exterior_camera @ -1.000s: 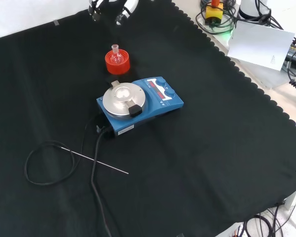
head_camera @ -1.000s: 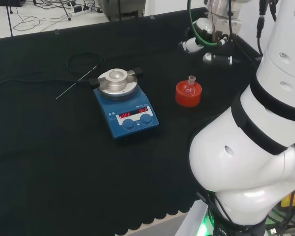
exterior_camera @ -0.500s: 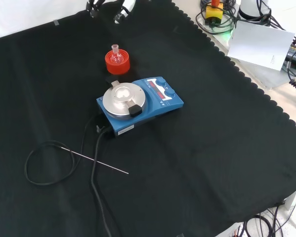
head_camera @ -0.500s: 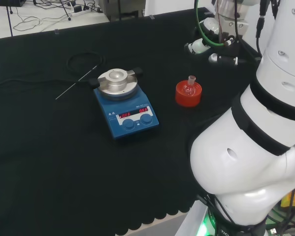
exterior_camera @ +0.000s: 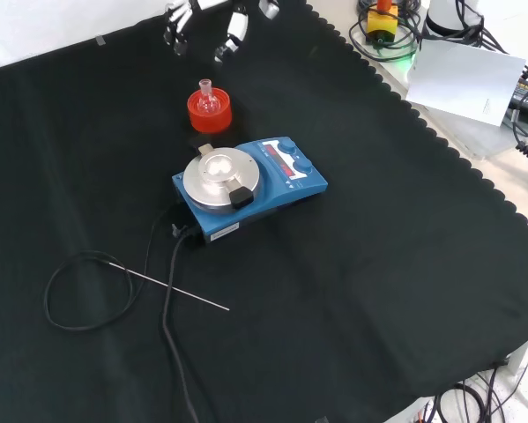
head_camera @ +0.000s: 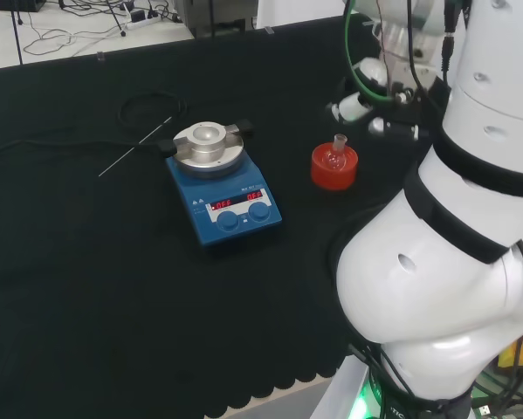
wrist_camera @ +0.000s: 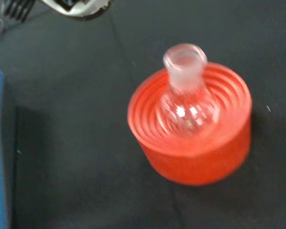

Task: Pick up the round-bottom flask.

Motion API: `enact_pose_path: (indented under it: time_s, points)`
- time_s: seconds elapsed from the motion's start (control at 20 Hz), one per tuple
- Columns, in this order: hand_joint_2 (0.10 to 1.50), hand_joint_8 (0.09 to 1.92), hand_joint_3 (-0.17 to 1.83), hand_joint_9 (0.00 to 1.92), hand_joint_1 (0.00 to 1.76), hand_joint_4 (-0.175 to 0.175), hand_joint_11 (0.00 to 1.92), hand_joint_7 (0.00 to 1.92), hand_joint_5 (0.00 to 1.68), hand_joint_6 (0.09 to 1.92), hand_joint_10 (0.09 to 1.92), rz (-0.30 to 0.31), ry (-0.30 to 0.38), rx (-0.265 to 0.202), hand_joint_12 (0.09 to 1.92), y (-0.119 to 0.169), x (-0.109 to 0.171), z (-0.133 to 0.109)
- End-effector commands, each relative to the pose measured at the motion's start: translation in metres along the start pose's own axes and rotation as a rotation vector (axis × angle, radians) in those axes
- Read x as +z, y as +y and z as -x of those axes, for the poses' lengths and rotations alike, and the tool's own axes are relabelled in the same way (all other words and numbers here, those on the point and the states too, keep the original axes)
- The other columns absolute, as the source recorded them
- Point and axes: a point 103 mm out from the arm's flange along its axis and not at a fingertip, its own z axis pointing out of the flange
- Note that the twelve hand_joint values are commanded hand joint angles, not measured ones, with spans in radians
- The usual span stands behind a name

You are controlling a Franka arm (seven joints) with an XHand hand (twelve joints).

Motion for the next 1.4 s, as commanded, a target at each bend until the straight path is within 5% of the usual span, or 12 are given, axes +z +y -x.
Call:
enact_pose_path:
  time_s: [0.05, 0.85, 1.4]
  points:
    - [0.7, 0.69, 0.57, 0.4, 0.83, -0.027, 0.03, 0.23, 0.58, 0.5, 0.69, -0.029, 0.023, 0.022, 1.43, -0.002, 0.03, 0.002]
    - [0.66, 0.69, 0.58, 0.41, 0.84, -0.03, 0.03, 0.25, 0.56, 0.52, 0.69, -0.007, 0.031, 0.035, 1.43, 0.009, 0.058, 0.022]
    - [0.64, 0.7, 0.58, 0.43, 0.85, -0.033, 0.03, 0.25, 0.63, 0.57, 0.69, 0.038, -0.007, 0.03, 1.43, 0.013, 0.07, 0.014]
